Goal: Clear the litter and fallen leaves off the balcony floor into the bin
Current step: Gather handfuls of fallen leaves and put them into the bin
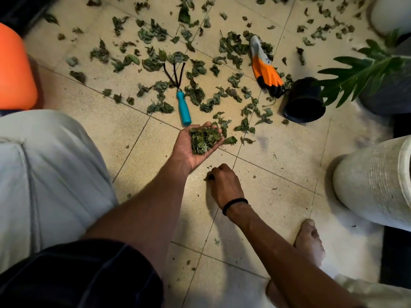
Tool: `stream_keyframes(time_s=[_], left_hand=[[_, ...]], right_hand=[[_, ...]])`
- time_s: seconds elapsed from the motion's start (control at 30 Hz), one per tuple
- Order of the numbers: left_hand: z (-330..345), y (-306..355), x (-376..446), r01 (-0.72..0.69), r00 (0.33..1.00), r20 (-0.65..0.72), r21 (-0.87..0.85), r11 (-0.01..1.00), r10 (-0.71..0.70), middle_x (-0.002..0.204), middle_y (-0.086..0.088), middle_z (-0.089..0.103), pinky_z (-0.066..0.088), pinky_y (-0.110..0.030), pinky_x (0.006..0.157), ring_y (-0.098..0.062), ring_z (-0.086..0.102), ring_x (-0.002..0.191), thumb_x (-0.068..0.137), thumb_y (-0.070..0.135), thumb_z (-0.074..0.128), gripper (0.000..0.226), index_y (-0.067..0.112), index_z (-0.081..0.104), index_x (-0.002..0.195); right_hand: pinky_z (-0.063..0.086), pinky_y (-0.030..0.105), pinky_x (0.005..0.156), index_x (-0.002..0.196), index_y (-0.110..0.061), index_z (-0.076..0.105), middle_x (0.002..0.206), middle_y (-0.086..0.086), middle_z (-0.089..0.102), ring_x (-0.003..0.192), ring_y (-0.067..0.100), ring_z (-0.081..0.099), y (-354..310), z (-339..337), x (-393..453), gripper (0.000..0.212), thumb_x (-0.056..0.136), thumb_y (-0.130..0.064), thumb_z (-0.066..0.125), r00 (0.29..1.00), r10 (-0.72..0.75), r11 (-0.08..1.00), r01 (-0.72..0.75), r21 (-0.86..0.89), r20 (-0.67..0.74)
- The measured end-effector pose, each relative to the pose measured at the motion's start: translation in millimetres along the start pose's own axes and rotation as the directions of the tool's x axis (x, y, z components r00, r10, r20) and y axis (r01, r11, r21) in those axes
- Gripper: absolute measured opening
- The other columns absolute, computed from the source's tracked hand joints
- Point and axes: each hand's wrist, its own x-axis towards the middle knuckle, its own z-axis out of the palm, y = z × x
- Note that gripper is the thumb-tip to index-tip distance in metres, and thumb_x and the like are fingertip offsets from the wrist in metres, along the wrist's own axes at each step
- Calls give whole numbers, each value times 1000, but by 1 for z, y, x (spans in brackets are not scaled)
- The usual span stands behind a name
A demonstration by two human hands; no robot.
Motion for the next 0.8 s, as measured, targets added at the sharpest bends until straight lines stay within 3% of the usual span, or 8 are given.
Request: stream_keyframes(time_s=[0.23,0.3,0.37,0.43,0.53,0.6,0.7,0.8], left_hand=[[-12,-4,0,20,997,-70,37,999,-18,98,-14,70,54,-52,100,-33,68,102,98,23,44,29,7,68,98],[-12,-8,0,29,997,-80,52,998,-25,99,-14,70,54,-52,100,-33,67,105,97,22,44,28,7,68,98],[-10,-9,0,32,996,-82,47,998,-28,98,-15,70,53,-50,101,-32,67,103,98,22,44,29,6,69,99],[-9,-11,4,42,995,-97,30,999,-39,99,-16,70,51,-47,105,-33,68,99,98,22,45,29,6,69,100],[-6,-18,6,97,989,-118,67,993,-89,106,-14,71,39,-44,117,-29,67,101,98,25,48,29,8,71,103],[-6,-22,7,128,985,-135,126,984,-111,100,-14,74,48,-41,109,-26,71,94,98,26,52,28,8,74,100],[-4,-25,7,137,981,-155,146,980,-114,85,-13,74,59,-34,78,-24,73,73,98,25,55,29,5,74,88],[-3,-26,8,122,985,-138,147,982,-102,88,-11,75,62,-36,73,-24,74,76,98,25,55,25,8,72,96]], right_hand=[[55,35,72,94,-12,75,93,12,68,83,33,66,5,-15,15,15,80,-9,72,998,53,998,-54,23,46],[55,30,68,79,-14,74,80,6,71,76,26,67,3,-27,20,6,74,-11,75,977,212,960,-205,190,-17],[54,28,64,68,-15,69,68,1,69,68,20,66,0,-43,25,9,72,-11,76,937,333,875,-267,403,-104],[56,26,65,72,-16,70,70,-1,70,69,17,68,-7,-62,26,9,75,-10,77,911,368,820,-223,527,-187],[53,14,69,89,-16,76,86,-2,74,80,12,69,-17,-86,31,11,79,-10,76,905,320,842,-135,523,-281],[56,16,79,101,-17,78,100,1,74,89,12,69,-21,-93,36,22,82,-8,75,931,229,902,-93,421,-285],[55,20,85,115,-20,75,109,6,73,98,18,70,-25,-96,36,36,82,-5,72,965,124,966,-64,250,-230],[60,27,85,118,-20,74,110,6,74,97,17,70,-26,-102,28,40,82,-2,65,964,103,968,-41,248,-244]])
